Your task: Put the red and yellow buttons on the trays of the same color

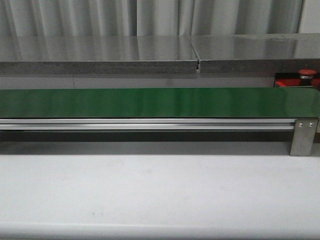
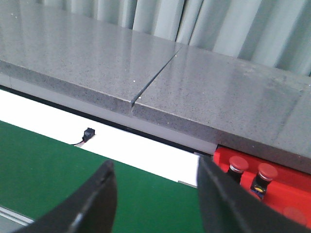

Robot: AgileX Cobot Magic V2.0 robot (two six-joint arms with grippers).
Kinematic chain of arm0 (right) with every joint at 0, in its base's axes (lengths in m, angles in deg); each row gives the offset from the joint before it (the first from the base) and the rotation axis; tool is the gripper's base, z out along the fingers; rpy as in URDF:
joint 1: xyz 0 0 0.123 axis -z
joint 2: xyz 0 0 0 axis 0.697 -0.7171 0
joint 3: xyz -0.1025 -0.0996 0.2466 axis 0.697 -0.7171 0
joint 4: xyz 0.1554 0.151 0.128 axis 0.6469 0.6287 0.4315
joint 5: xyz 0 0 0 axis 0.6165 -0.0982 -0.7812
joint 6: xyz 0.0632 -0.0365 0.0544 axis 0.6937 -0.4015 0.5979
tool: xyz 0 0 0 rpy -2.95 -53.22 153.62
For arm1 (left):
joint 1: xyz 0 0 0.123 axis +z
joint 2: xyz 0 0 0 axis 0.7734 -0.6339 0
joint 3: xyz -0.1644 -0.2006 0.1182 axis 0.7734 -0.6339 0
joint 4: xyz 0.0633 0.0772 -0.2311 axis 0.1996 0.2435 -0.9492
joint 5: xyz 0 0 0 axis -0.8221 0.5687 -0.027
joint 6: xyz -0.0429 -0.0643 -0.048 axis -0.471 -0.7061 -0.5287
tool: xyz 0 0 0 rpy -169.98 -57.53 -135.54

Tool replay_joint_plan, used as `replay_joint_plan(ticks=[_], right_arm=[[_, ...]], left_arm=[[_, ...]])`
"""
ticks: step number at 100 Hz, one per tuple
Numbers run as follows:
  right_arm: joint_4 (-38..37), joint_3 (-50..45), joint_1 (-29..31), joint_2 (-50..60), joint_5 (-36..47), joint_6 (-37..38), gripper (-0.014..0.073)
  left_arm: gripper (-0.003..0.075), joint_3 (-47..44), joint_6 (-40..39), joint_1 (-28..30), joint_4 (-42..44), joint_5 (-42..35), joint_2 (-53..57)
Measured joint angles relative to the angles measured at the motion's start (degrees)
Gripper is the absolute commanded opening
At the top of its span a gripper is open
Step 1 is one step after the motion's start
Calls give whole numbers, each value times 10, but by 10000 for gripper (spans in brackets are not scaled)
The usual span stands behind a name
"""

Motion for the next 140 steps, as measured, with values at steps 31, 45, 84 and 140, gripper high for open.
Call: replay_joint_plan(ticks=[31, 45, 84, 140], right_arm=[[1, -41, 0, 101, -22, 1, -68], [1, -41, 0, 105, -25, 1, -68], [1, -41, 0, 105, -25, 1, -68], [2, -41, -1, 105, -14, 2, -68]], left_arm=[[-20, 0, 0, 0, 0, 0, 0], [-20, 0, 0, 0, 0, 0, 0], [-20, 0, 0, 0, 0, 0, 0], [-20, 0, 0, 0, 0, 0, 0]])
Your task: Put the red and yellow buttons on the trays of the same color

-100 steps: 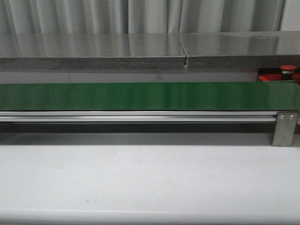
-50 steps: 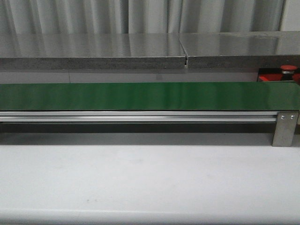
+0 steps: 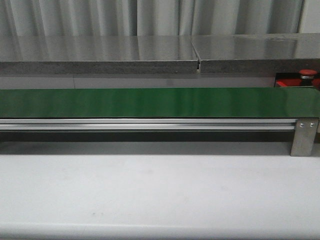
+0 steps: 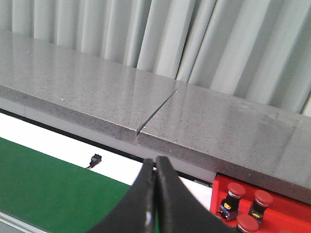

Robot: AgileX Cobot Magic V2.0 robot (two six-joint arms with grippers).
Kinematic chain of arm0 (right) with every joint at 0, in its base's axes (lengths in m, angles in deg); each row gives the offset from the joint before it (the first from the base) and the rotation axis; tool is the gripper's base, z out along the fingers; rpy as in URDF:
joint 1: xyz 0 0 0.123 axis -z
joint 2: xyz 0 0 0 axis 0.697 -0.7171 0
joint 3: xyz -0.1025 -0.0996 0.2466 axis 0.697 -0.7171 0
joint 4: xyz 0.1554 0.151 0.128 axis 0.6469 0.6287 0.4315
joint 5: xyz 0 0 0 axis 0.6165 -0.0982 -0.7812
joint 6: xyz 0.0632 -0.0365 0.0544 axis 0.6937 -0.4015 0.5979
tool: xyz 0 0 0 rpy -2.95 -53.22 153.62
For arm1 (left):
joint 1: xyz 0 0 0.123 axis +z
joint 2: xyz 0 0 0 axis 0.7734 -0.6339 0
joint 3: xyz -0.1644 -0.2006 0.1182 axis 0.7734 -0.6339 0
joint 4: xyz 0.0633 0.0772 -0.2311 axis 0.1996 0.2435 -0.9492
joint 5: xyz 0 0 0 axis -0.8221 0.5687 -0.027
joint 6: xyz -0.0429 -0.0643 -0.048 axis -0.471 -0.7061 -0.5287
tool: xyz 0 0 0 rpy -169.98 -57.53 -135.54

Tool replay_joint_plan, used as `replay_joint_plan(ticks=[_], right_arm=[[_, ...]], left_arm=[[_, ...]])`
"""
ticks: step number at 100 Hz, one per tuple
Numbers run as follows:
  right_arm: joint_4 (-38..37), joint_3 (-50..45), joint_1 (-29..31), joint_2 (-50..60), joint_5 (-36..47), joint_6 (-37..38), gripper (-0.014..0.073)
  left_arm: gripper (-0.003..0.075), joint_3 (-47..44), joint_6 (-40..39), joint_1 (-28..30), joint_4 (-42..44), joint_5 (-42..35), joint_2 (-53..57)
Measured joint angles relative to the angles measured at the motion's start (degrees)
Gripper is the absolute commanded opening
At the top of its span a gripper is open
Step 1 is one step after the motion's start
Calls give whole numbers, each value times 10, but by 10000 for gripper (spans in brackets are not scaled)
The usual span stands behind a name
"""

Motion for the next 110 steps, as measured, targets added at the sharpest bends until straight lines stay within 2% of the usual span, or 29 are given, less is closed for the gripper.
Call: replay_joint_plan(ticks=[33, 41, 51, 65, 87, 98, 110], right_arm=[[-9, 0, 0, 27, 10, -1, -68], [-38, 0, 0, 43, 10, 3, -68], [-103, 0, 0, 60, 8, 50, -68], [-268, 0, 0, 77, -5, 204, -68], [-601, -16, 0, 95, -24, 552, -68], [-712, -45, 0, 116, -14, 686, -68], [-785, -96, 0, 153, 35, 768, -68]], left_arm=[[-20, 0, 0, 0, 0, 0, 0], [-20, 0, 0, 0, 0, 0, 0], [-20, 0, 0, 0, 0, 0, 0], [-20, 0, 0, 0, 0, 0, 0], [-20, 0, 0, 0, 0, 0, 0], [-20, 0, 0, 0, 0, 0, 0], [-20, 0, 0, 0, 0, 0, 0]])
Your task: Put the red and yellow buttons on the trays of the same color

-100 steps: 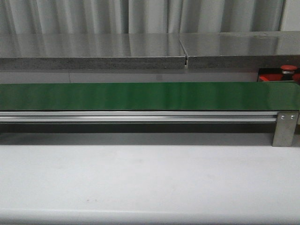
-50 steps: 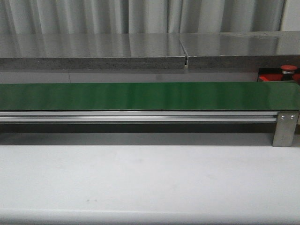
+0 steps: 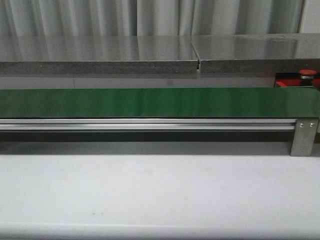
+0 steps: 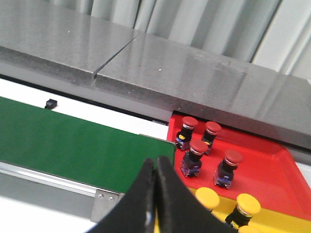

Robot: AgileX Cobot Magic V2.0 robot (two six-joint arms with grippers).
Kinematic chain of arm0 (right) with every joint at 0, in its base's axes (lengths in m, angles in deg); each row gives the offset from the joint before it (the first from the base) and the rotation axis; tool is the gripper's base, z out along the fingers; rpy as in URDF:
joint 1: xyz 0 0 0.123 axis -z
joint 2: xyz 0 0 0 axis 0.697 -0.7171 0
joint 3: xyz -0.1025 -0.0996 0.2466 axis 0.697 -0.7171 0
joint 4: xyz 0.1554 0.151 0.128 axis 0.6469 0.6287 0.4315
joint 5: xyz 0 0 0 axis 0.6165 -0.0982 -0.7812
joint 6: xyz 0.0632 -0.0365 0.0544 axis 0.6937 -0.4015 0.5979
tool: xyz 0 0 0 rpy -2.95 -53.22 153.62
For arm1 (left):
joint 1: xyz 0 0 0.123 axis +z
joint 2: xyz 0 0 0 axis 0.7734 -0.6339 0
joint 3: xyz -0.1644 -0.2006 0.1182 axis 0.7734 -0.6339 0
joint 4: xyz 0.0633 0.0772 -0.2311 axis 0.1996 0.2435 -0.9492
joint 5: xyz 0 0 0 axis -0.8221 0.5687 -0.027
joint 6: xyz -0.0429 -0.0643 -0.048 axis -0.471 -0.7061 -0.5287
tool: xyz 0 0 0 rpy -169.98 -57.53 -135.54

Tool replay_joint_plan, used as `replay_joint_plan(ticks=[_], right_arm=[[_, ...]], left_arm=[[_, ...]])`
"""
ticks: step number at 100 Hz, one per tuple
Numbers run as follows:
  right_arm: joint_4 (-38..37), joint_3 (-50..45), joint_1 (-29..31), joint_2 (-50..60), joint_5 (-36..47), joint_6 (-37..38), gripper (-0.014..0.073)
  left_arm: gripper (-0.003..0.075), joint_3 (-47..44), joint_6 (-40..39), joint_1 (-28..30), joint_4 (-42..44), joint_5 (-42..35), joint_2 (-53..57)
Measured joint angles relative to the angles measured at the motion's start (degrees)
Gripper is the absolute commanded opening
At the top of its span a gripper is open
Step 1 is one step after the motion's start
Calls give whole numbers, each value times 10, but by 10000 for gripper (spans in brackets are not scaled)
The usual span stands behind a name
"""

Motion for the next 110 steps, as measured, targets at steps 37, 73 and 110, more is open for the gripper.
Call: replay_joint_plan(ticks=[37, 73, 110], right_arm=[[-31, -164, 0, 89, 161, 71, -68], [-119, -188, 0, 91, 191, 126, -68], [-205, -188, 0, 91, 159, 215, -68]], left_arm=[[-20, 0, 0, 0, 0, 0, 0], [-20, 0, 0, 0, 0, 0, 0], [-20, 0, 0, 0, 0, 0, 0]])
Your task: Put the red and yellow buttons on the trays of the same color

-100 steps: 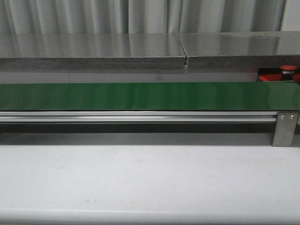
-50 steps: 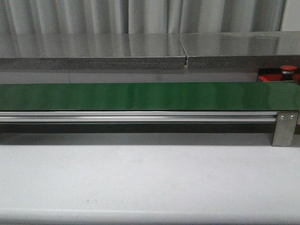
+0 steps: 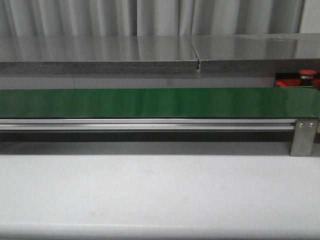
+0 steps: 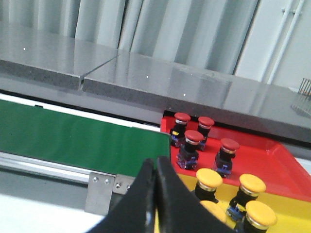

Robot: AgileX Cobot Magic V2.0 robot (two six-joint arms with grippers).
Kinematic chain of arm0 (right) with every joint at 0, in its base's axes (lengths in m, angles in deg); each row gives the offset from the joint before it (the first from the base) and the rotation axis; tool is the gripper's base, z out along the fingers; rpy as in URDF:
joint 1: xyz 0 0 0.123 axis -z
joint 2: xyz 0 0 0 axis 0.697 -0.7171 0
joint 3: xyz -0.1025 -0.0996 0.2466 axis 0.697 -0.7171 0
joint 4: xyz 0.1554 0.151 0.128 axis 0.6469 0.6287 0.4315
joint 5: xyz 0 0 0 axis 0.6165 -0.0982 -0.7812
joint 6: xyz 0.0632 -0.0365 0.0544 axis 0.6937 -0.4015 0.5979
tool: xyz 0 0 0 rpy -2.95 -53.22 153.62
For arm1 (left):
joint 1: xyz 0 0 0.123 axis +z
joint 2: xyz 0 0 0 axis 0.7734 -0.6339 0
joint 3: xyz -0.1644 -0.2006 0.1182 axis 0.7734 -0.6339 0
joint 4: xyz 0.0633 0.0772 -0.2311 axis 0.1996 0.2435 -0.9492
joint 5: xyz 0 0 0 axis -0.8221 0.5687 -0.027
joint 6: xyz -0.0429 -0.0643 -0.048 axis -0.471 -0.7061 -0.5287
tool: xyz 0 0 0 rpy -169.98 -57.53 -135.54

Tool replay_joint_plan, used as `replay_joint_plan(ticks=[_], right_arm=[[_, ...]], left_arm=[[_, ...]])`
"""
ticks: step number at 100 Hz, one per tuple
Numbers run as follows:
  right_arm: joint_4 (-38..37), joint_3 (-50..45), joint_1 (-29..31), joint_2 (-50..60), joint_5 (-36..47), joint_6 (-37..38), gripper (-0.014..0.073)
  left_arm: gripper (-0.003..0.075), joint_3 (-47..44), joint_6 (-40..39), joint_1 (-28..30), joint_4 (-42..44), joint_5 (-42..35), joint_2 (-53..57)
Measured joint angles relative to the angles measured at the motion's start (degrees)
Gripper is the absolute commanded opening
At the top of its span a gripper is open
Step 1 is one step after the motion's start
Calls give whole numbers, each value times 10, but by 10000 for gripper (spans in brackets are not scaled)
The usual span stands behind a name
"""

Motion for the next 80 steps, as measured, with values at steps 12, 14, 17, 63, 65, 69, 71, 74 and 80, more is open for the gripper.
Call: replay_joint_plan(ticks=[12, 14, 17, 63, 65, 69, 71, 74, 80], right_arm=[[-1, 0, 0, 7, -28, 0, -68], [-1, 0, 0, 8, -31, 1, -68], [-1, 0, 0, 13, -34, 1, -68], [-1, 0, 0, 80, -92, 2, -68], [-1, 0, 0, 80, -93, 2, -68], [-1, 0, 0, 80, -98, 2, -68], [-1, 0, 0, 80, -101, 2, -68], [-1, 0, 0, 80, -104, 2, -68], [-1, 0, 0, 80, -108, 2, -68]], left_arm=[[-20, 0, 0, 0, 0, 0, 0], [-20, 0, 0, 0, 0, 0, 0], [-20, 0, 0, 0, 0, 0, 0], [-20, 0, 0, 0, 0, 0, 0], [-20, 0, 0, 0, 0, 0, 0], [-20, 0, 0, 0, 0, 0, 0], [-20, 0, 0, 0, 0, 0, 0], [-20, 0, 0, 0, 0, 0, 0], [-20, 0, 0, 0, 0, 0, 0]])
